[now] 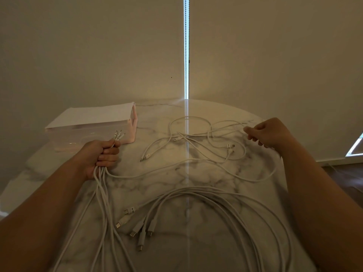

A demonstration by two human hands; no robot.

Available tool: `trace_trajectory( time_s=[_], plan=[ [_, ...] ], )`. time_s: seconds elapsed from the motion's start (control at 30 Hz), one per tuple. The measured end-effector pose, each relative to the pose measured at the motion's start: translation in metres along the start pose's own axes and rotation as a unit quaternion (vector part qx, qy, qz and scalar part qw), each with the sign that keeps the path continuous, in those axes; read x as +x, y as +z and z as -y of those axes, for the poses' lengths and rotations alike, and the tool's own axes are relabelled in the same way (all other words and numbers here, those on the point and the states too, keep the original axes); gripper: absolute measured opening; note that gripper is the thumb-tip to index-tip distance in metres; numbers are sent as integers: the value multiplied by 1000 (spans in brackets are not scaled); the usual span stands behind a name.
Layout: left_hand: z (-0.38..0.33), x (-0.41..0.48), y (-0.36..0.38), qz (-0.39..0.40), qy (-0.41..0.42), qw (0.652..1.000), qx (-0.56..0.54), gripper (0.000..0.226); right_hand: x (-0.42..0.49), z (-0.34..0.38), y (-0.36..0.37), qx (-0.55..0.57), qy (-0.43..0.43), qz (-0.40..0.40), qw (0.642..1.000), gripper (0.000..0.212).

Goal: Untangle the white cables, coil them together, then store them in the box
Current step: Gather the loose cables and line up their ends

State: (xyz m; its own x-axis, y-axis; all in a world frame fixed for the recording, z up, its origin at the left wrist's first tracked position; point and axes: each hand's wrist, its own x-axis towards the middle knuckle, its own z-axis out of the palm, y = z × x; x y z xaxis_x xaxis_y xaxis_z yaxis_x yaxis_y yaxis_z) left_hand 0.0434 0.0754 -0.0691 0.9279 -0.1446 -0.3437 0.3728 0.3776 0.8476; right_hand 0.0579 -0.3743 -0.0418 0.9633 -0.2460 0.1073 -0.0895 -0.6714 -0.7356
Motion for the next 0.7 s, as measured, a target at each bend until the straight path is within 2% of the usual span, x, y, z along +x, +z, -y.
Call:
trace_trajectory(
  time_s=[0.07, 0.23, 0.4, 0.47, 0.57, 0.7],
  plan=[
    [0, 0, 0, -1, 2, 1000, 6, 28, 1, 0, 2, 49, -16, -7, 999, 26],
    [0, 0, 0, -6, 6, 1000, 6, 27, 8, -1, 8, 139, 38, 39, 989, 24],
    [-1, -1, 2, 5, 8, 1000, 5, 12, 13, 5, 7, 196, 6, -69, 978, 18],
    [-1, -1, 0, 3, 6, 1000, 3, 19, 16, 2, 6, 161, -22, -89, 983, 18],
    [-1, 0, 0, -4, 6, 1000, 4, 28, 20, -9, 9, 37, -53, -83, 994, 16],
    [-1, 1, -1, -3, 8, 1000, 4, 28, 32, -25, 9, -152, 30, -45, 987, 27]
  ],
)
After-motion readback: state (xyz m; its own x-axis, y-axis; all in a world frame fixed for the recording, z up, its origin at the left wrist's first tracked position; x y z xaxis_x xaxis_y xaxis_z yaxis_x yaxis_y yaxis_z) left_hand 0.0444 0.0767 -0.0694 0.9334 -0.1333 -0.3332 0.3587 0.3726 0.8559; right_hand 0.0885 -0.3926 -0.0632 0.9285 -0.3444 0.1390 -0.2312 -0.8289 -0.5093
